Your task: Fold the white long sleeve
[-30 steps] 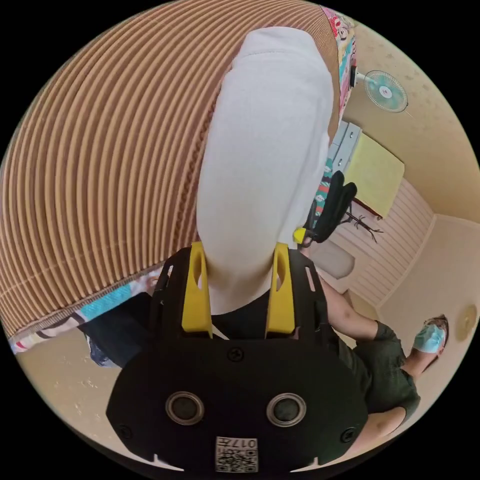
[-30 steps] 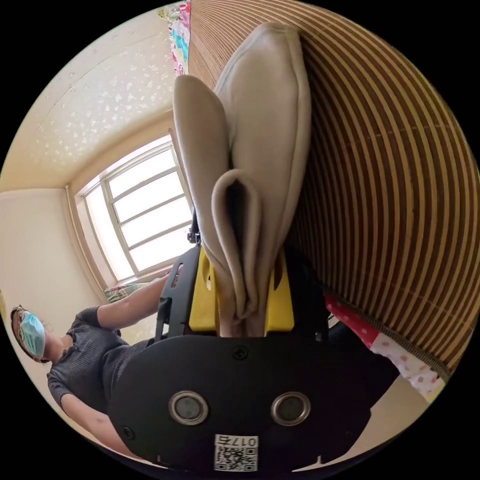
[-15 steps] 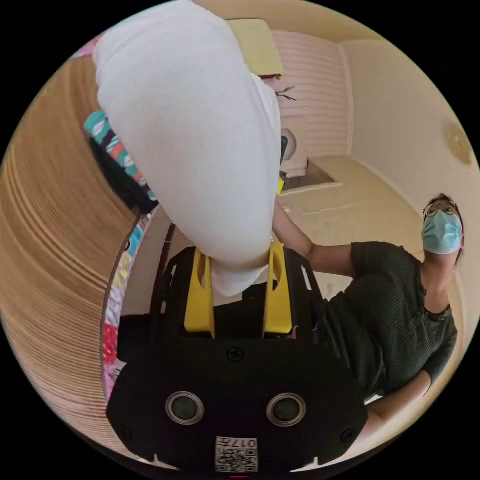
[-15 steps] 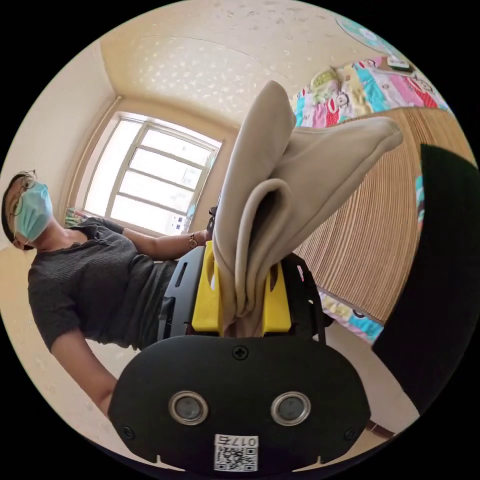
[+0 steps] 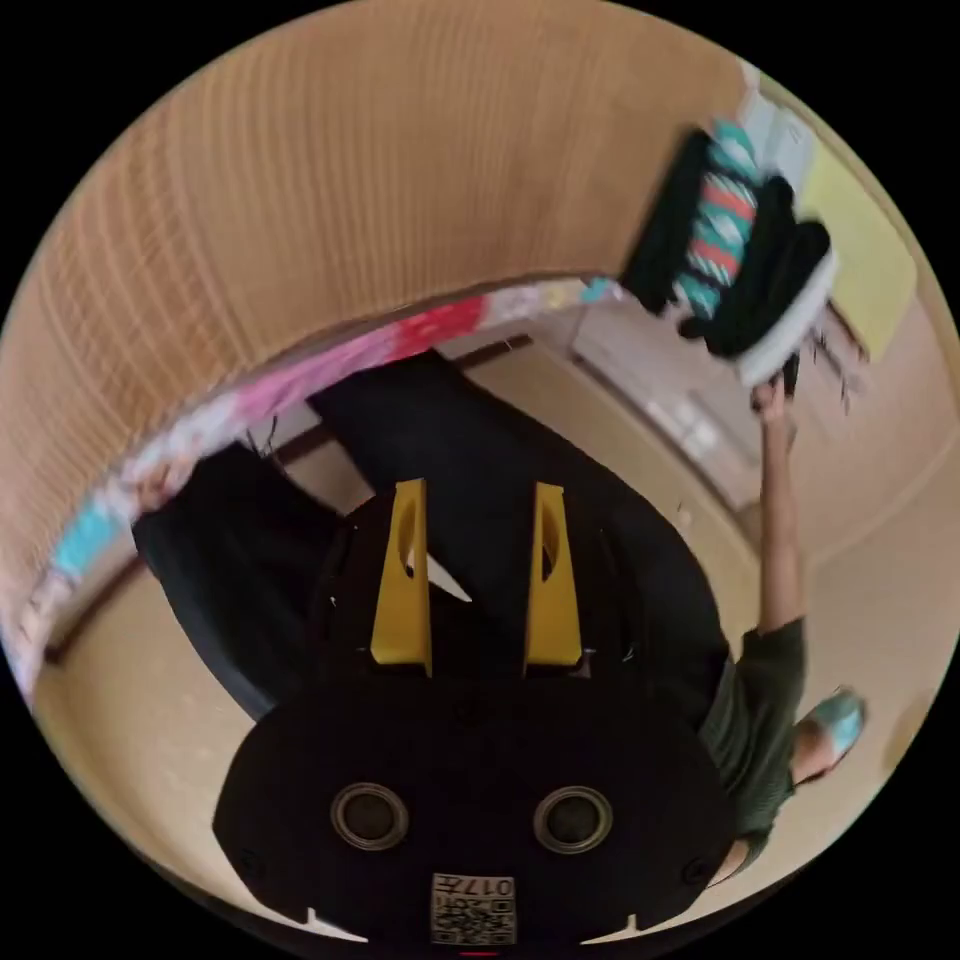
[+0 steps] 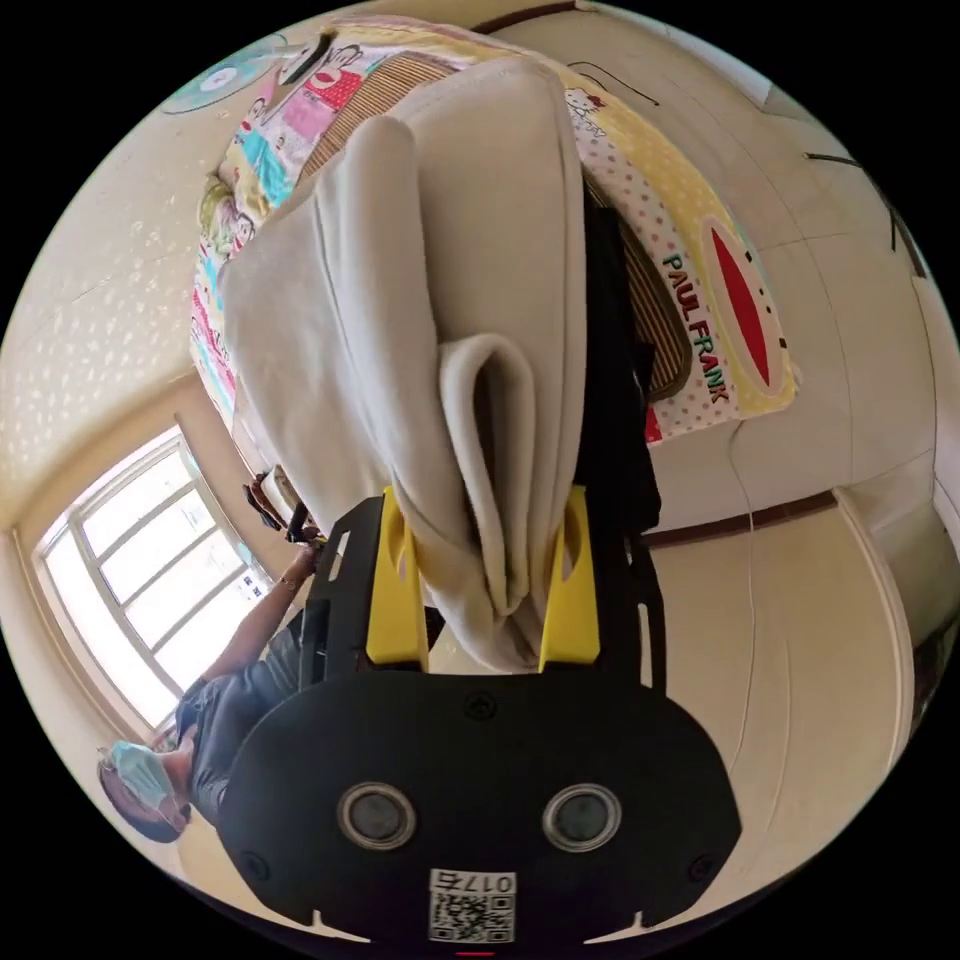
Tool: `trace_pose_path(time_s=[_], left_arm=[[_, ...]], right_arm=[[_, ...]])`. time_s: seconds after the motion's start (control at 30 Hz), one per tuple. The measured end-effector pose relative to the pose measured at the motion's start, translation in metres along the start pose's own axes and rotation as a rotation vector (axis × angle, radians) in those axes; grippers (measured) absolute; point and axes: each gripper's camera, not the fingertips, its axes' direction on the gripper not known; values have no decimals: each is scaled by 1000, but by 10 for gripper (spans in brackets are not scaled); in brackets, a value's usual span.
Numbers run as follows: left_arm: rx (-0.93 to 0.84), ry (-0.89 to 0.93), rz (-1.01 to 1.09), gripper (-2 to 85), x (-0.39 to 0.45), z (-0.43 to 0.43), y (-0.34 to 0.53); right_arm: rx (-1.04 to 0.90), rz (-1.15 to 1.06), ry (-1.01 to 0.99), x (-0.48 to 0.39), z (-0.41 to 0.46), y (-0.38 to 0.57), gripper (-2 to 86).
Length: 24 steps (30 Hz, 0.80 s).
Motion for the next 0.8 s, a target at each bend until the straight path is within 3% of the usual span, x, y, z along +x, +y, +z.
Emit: trace_pose_path(time_s=[0.03, 0.1, 0.2, 0.27, 0.37, 0.43, 0.5, 0.63, 0.7, 0.8], left_arm=[[109, 111, -48, 140, -27, -28, 23], [578, 465, -146, 111, -110, -114, 142], [911, 602, -198, 74, -154, -146, 274], [959, 553, -248, 66, -160, -141, 323], [895, 390, -290, 54, -149, -106, 353], [816, 306, -300, 42, -135, -73, 347], [715, 252, -283, 17, -113, -26, 331], [537, 102, -285, -6, -74, 27, 309], [394, -113, -245, -8, -43, 38, 295], [265, -441, -165, -7, -6, 28, 286]], right_arm=[[37, -37, -30, 0, -5, 13, 192], [120, -85, -57, 0, -14, 39, 188], [345, -101, -81, 12, -21, 101, 176], [539, -97, -167, 31, -16, 152, 164], [937, -21, -480, 97, 29, 256, 115], [1147, 241, -782, 164, 123, 339, 61], [1198, 542, -924, 186, 211, 405, 39], [1463, 1043, -962, 137, 360, 536, 14], [1550, 1127, -1089, 113, 416, 555, 10], [1528, 1190, -1198, 83, 462, 543, 6]])
